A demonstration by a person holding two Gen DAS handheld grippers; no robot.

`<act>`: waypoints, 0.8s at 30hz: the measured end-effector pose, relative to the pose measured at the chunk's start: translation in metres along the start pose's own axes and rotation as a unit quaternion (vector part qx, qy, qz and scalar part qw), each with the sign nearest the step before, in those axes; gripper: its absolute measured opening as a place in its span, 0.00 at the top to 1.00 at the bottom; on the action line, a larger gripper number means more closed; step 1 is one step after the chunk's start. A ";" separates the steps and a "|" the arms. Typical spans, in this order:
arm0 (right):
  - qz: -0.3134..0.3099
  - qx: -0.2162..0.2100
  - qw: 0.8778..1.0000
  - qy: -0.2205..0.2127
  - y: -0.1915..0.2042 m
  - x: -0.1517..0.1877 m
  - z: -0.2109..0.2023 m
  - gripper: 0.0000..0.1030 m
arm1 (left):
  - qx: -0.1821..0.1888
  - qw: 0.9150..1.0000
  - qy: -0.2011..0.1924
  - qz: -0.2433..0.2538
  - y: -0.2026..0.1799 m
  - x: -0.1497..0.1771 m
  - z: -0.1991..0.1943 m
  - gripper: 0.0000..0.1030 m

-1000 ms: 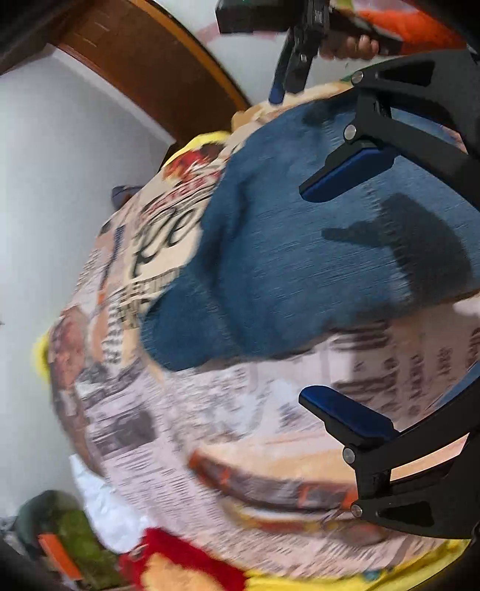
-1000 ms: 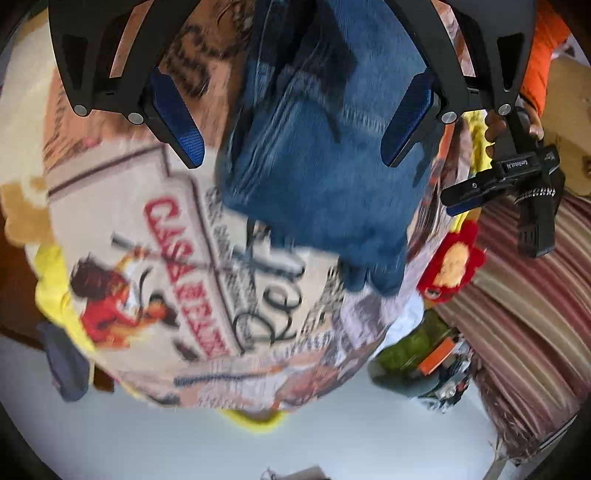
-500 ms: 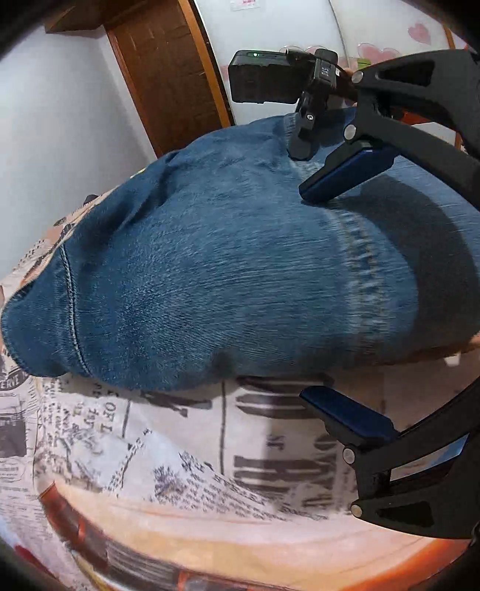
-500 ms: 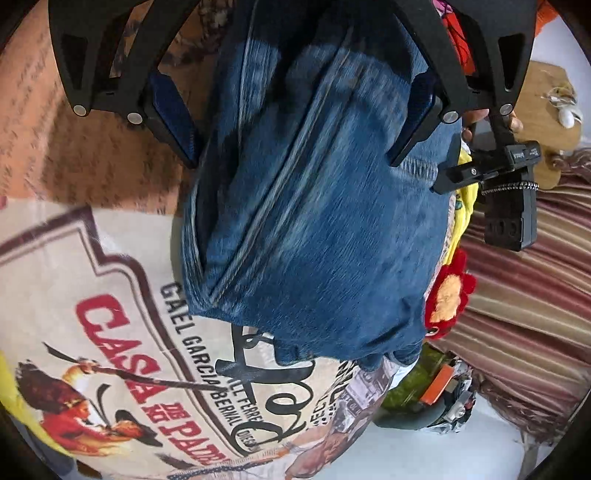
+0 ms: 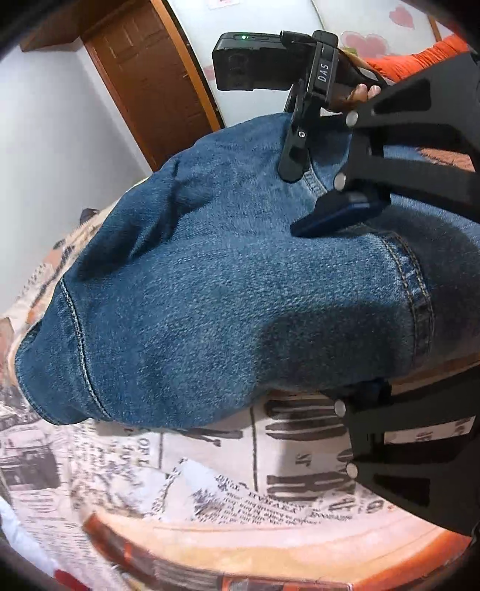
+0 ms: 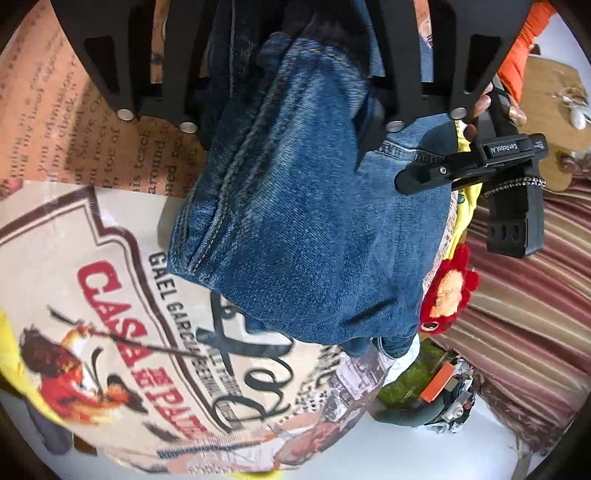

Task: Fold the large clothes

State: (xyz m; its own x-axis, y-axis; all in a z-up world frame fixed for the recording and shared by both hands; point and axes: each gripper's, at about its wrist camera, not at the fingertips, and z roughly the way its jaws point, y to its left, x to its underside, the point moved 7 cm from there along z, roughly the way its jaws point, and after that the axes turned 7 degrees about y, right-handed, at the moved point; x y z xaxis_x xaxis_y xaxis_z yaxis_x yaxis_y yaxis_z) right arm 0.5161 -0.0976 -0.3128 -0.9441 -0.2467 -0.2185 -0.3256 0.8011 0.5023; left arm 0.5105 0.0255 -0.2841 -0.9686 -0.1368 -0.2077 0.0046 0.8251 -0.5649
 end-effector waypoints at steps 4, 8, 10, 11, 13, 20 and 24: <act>-0.024 0.008 1.000 -0.019 0.025 0.002 -0.022 0.61 | -0.021 0.999 -0.028 0.031 -0.016 0.005 -0.029 0.48; -0.043 0.006 0.998 -0.036 0.056 0.004 -0.041 0.62 | -0.039 0.996 -0.064 0.054 -0.029 0.012 -0.071 0.50; -0.057 0.004 0.997 -0.048 0.077 0.004 -0.051 0.63 | -0.048 0.993 -0.084 0.065 -0.032 0.015 -0.095 0.50; -0.064 0.004 0.996 -0.054 0.086 0.005 -0.055 0.63 | -0.052 0.992 -0.091 0.068 -0.036 0.015 -0.102 0.50; -0.078 -0.002 0.995 -0.066 0.108 0.007 -0.063 0.63 | -0.063 0.989 -0.111 0.076 -0.036 0.019 -0.126 0.50; -0.112 -0.025 0.990 -0.079 0.180 0.012 -0.062 0.63 | -0.095 0.981 -0.156 0.070 -0.007 0.040 -0.189 0.50; -0.125 -0.032 0.990 -0.066 0.213 0.019 -0.039 0.63 | -0.104 0.981 -0.158 0.045 0.031 0.065 -0.209 0.50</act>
State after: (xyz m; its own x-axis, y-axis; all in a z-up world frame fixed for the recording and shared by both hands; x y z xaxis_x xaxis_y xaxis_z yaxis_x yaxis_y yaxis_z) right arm 0.4265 0.0468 -0.1771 -0.8208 -0.3558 -0.4469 -0.5538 0.6876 0.4696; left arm 0.3958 0.1562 -0.1484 -0.8414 -0.1946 -0.5041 0.0029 0.9313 -0.3643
